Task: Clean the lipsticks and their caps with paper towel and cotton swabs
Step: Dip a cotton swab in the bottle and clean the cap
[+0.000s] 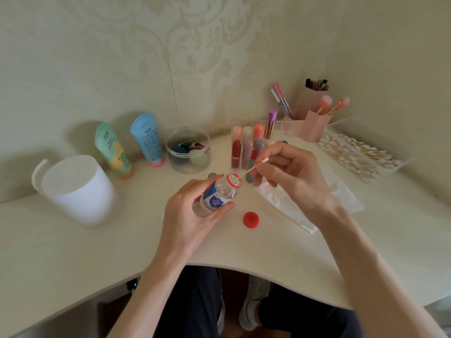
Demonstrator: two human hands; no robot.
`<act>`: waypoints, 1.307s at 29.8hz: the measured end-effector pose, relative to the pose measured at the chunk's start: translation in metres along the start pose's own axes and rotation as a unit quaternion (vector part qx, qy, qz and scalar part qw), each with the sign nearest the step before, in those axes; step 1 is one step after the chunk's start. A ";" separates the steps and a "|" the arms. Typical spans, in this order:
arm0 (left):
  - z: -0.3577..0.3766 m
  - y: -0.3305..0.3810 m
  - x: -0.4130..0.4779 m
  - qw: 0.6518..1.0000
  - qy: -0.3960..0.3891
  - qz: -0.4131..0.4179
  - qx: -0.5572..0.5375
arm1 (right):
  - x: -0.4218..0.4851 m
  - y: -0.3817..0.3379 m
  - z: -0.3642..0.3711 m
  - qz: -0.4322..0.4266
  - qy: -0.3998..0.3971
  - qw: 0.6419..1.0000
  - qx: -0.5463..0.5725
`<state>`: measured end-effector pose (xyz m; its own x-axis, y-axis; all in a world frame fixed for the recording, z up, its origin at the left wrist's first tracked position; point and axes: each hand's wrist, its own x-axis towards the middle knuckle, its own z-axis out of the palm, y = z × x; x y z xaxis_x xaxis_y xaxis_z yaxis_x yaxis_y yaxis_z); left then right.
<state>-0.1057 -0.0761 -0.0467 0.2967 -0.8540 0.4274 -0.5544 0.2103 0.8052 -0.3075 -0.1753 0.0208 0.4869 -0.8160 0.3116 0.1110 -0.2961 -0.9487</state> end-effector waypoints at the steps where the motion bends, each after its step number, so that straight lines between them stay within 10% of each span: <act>1: -0.001 -0.001 0.000 1.000 0.000 -0.001 -0.002 | -0.001 0.000 0.001 0.001 0.000 1.000 -0.002; 27: 0.001 -0.003 0.002 1.000 -0.015 0.009 0.022 | -0.008 0.008 -0.008 -0.015 -0.124 0.978 -0.168; 39: 0.000 -0.004 0.001 1.000 -0.011 0.006 0.007 | -0.007 0.012 -0.009 -0.063 -0.051 0.983 -0.166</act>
<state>-0.1035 -0.0781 -0.0497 0.2730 -0.8620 0.4270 -0.5685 0.2135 0.7945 -0.3173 -0.1782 0.0076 0.5735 -0.7139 0.4018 -0.1046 -0.5503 -0.8284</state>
